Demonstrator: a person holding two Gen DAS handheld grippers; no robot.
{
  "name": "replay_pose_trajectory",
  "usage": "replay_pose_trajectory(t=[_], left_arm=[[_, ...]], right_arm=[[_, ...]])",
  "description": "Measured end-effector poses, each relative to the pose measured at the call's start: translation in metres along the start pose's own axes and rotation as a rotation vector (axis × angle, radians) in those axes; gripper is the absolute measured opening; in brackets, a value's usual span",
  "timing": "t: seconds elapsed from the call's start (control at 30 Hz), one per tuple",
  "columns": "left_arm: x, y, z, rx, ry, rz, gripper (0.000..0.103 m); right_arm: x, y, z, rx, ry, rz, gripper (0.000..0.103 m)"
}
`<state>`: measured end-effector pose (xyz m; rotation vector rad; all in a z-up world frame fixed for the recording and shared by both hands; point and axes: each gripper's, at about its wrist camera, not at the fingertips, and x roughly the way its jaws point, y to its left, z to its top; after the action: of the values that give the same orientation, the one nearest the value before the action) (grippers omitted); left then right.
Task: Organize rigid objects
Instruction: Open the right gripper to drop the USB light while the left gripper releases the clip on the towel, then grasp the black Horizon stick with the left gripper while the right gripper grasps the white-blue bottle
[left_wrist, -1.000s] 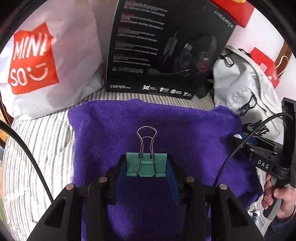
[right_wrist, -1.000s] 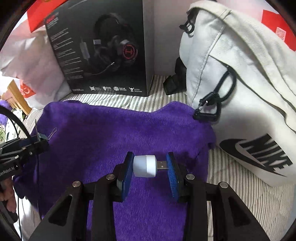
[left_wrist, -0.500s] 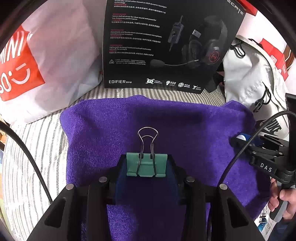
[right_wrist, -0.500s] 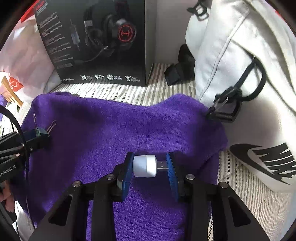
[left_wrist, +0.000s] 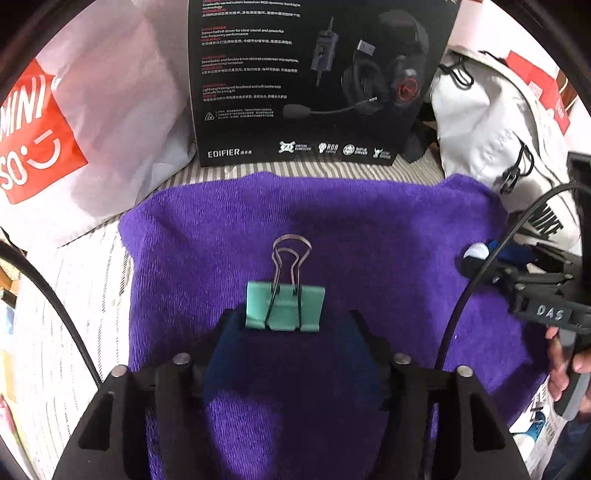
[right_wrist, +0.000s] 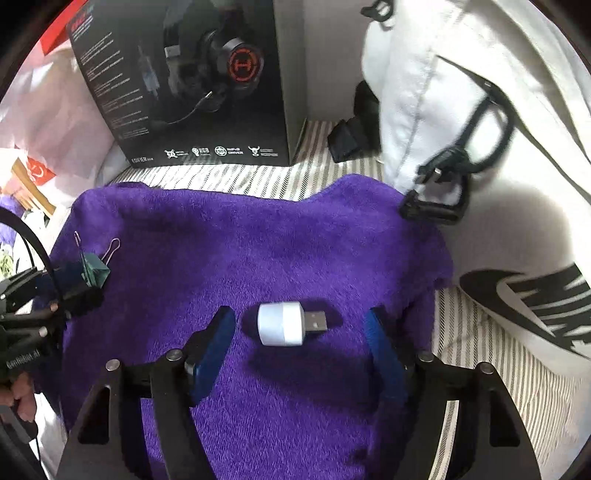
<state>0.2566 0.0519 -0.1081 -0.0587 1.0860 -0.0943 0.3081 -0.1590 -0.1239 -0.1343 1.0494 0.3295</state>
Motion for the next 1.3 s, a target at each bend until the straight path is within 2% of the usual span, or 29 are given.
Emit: replay_pose_trajectory(t=[0.3,0.53,0.67,0.8,0.97,1.1,1.17,1.3], left_arm=[[-0.031,0.007,-0.02,-0.05,-0.013,0.003,0.061],[-0.087,-0.016,-0.052,0.024,-0.063,0.019,0.061],[-0.107,-0.033,-0.083,0.052,-0.063,0.013,0.061],[-0.104,-0.049,-0.116,0.083,-0.028,0.009,0.061],[-0.087,-0.054,-0.138,0.046,0.013,-0.033,0.061],[-0.073,-0.056,-0.144,0.056,0.04,0.014,0.064],[-0.075,-0.053,-0.147,0.049,0.023,0.006,0.064],[-0.082,-0.048,-0.152,0.057,0.014,0.037,0.062]], right_arm=[[-0.047,0.005,-0.024,-0.014,-0.064,-0.014,0.072],[-0.114,0.0,-0.068,0.001,-0.145,0.003,0.072],[-0.143,0.001,-0.097,0.015,-0.169,0.011,0.072],[-0.163,0.0,-0.127,0.04,-0.196,0.018,0.072],[-0.165,-0.003,-0.158,0.09,-0.189,0.053,0.072],[-0.166,-0.003,-0.168,0.088,-0.178,0.053,0.072],[-0.168,-0.001,-0.172,0.085,-0.181,0.046,0.072],[-0.169,0.0,-0.176,0.078,-0.182,0.052,0.072]])
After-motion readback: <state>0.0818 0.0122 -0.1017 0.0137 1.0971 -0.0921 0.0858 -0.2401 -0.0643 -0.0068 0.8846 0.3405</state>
